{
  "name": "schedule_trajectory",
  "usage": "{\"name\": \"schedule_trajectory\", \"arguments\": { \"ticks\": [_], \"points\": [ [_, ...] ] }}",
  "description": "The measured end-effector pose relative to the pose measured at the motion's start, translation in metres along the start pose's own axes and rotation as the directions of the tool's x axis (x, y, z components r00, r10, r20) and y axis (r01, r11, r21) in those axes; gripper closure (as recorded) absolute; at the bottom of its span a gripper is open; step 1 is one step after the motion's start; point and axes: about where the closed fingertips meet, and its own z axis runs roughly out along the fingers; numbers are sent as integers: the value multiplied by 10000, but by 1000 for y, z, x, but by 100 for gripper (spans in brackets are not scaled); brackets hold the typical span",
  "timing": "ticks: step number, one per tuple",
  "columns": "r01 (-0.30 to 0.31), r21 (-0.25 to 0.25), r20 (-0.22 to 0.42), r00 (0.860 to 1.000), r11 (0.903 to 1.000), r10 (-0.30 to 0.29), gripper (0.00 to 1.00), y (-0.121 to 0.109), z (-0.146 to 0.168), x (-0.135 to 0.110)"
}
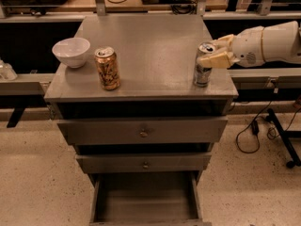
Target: Pick redbull can from bottom drawer and place on counter
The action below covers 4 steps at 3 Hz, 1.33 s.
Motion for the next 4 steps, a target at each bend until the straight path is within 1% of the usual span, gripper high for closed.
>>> {"name": "schedule_trajectory", "arguments": {
  "ticks": [1, 2, 3, 4],
  "points": [
    [-6, -25, 10, 10000, 10000, 6, 12, 0, 2, 0],
    [-2, -67, 17, 10000, 10000, 2, 0, 1, 4, -1],
    [-1, -68, 17, 10000, 10000, 2, 0, 1, 4, -1],
    [-174, 523, 107, 9998, 9985, 168, 0, 4, -32, 13]
  ]
}}
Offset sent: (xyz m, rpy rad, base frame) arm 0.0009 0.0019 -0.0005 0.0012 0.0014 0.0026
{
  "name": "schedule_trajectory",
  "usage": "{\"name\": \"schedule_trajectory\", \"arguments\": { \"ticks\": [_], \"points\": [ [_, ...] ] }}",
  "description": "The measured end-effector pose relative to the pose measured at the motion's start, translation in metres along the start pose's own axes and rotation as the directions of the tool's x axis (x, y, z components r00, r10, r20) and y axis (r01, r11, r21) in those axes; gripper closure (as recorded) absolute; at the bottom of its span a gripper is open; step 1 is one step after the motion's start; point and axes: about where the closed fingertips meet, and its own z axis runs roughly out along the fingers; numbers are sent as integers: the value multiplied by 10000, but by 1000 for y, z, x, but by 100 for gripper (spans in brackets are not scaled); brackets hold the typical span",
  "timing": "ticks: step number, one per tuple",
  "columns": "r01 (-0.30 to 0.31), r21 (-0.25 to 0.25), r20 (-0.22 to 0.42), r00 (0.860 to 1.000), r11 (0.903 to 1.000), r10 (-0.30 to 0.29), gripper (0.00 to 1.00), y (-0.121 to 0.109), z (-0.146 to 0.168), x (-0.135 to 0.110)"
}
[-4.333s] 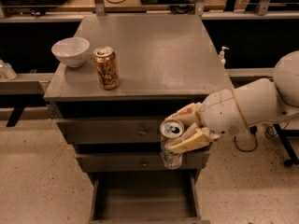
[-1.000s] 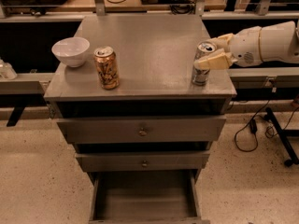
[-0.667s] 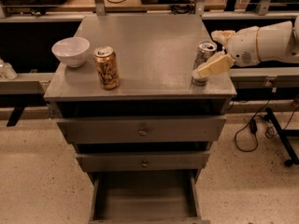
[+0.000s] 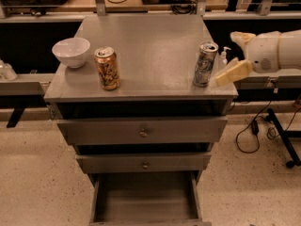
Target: Pick redbull can from bottom drawer and place on counter
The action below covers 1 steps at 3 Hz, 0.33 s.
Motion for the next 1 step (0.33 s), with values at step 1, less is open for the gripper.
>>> {"name": "schedule_trajectory", "arguments": {
  "ticks": [1],
  "points": [
    [-182, 325, -74, 9998, 9993, 184, 0, -3, -22, 14]
  ]
}}
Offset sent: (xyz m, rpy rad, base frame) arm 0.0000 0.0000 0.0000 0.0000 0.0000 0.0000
